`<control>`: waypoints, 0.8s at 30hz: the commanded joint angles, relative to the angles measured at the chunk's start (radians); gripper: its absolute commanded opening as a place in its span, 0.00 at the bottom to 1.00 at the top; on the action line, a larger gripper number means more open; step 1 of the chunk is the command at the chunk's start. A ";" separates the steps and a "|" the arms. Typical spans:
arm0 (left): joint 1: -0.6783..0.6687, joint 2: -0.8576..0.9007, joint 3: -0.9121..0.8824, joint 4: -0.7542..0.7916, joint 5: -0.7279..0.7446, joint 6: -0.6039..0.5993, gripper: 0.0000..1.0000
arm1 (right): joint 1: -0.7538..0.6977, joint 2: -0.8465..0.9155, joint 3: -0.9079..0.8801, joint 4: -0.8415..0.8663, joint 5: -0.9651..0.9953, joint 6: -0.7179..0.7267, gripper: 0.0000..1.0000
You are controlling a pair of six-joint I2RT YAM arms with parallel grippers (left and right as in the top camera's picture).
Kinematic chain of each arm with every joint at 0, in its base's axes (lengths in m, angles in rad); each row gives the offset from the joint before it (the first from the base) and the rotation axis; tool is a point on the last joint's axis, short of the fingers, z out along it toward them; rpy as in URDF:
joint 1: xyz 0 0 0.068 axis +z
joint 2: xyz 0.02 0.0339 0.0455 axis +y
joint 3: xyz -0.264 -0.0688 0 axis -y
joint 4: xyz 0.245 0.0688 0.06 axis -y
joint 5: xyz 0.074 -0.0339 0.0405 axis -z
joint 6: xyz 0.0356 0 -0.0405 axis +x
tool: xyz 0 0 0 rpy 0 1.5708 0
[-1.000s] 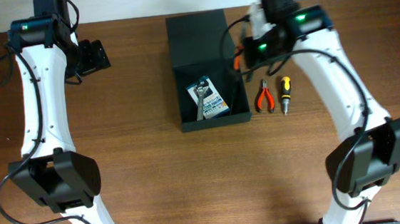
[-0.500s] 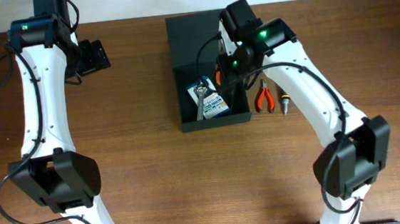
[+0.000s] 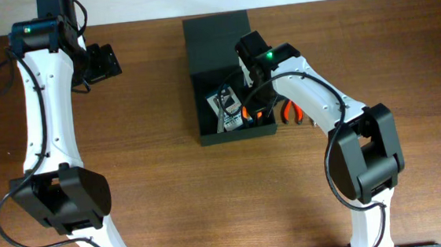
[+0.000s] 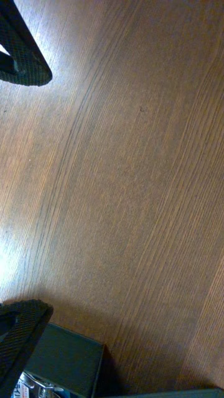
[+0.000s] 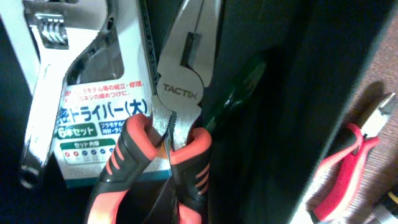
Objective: Pack container
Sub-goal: 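Open the right gripper and raise it out of the box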
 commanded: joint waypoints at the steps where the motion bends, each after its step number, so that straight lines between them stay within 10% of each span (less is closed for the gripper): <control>1: 0.002 0.000 0.016 0.002 -0.014 0.012 0.99 | -0.001 0.002 -0.011 0.007 0.011 -0.028 0.35; 5: 0.002 0.000 0.016 0.002 -0.014 0.012 0.99 | -0.001 -0.005 0.002 0.006 0.031 -0.061 0.62; 24: 0.002 0.000 0.016 0.002 -0.014 0.012 0.99 | -0.182 -0.203 0.252 -0.103 0.072 0.069 0.77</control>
